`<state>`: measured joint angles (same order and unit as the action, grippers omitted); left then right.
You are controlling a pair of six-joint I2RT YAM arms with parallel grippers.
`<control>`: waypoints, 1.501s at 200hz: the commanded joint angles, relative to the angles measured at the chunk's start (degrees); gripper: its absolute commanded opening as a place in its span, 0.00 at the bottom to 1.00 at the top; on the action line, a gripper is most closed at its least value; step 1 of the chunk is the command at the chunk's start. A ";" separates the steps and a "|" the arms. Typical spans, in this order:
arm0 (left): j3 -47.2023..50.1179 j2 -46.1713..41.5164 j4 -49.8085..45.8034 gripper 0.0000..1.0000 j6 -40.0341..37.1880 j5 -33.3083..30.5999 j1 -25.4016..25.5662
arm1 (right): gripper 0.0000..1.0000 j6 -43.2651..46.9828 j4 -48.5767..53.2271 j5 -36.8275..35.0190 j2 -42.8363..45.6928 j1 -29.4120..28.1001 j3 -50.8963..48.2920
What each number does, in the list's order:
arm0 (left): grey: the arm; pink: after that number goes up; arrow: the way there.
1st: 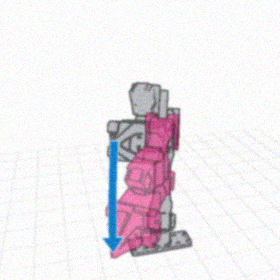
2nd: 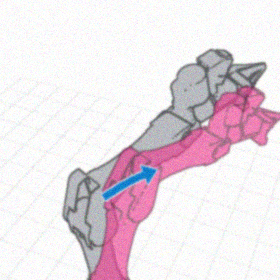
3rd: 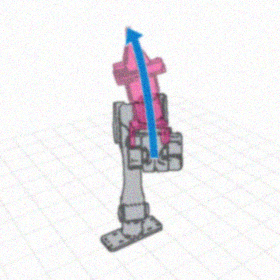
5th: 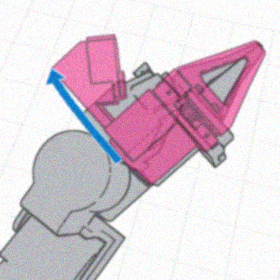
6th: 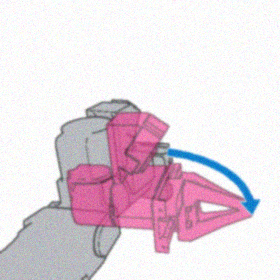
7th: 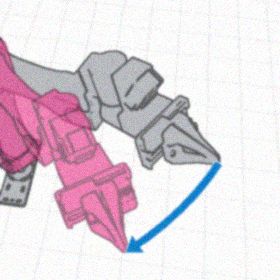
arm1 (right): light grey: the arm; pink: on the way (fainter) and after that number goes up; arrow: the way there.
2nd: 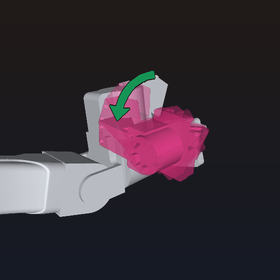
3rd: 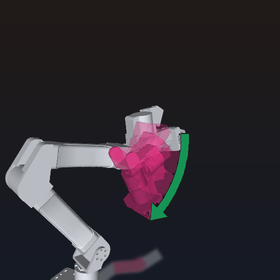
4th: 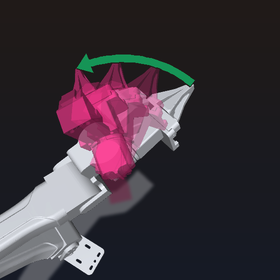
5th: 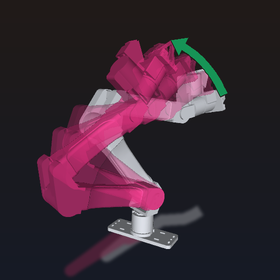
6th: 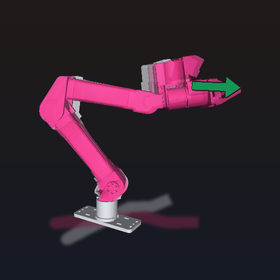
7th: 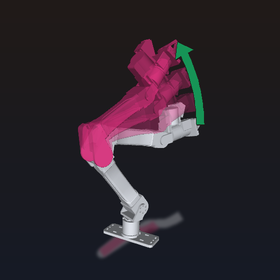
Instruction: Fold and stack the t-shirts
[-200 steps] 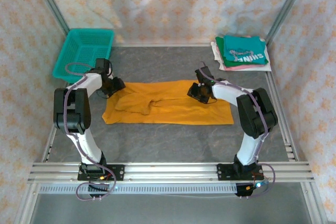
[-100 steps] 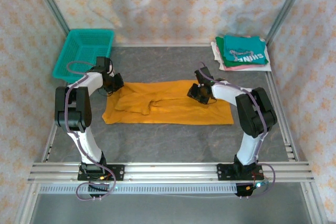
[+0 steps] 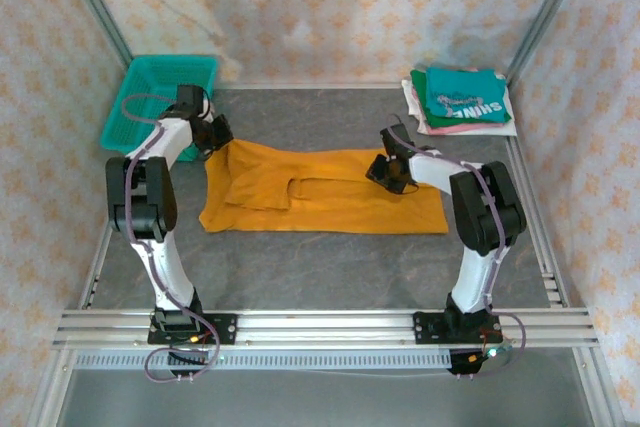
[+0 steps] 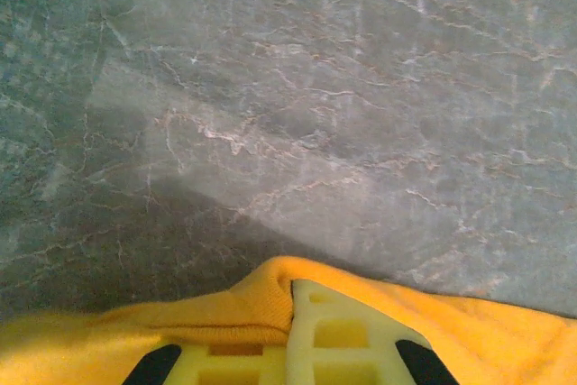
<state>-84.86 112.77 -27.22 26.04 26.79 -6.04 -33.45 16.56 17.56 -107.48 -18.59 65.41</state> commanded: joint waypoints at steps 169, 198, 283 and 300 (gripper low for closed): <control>5.06 -17.81 -4.82 0.51 1.37 -5.91 9.18 | 0.44 5.30 11.38 -5.02 7.16 7.01 5.66; 10.76 -20.30 -4.15 0.51 1.66 -5.15 12.04 | 0.43 6.97 14.16 -6.42 5.60 10.57 7.37; 30.63 -23.28 -4.89 0.32 -1.35 -1.87 16.06 | 0.35 8.44 12.27 -7.24 1.97 14.72 0.29; 34.18 -26.10 -5.53 0.23 -1.26 -2.89 16.03 | 0.23 8.70 11.72 -7.33 2.47 14.81 -2.27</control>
<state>-54.39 91.42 -31.51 25.71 24.86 10.09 -25.34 28.01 11.94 -105.01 -3.84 66.30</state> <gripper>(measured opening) 0.293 0.312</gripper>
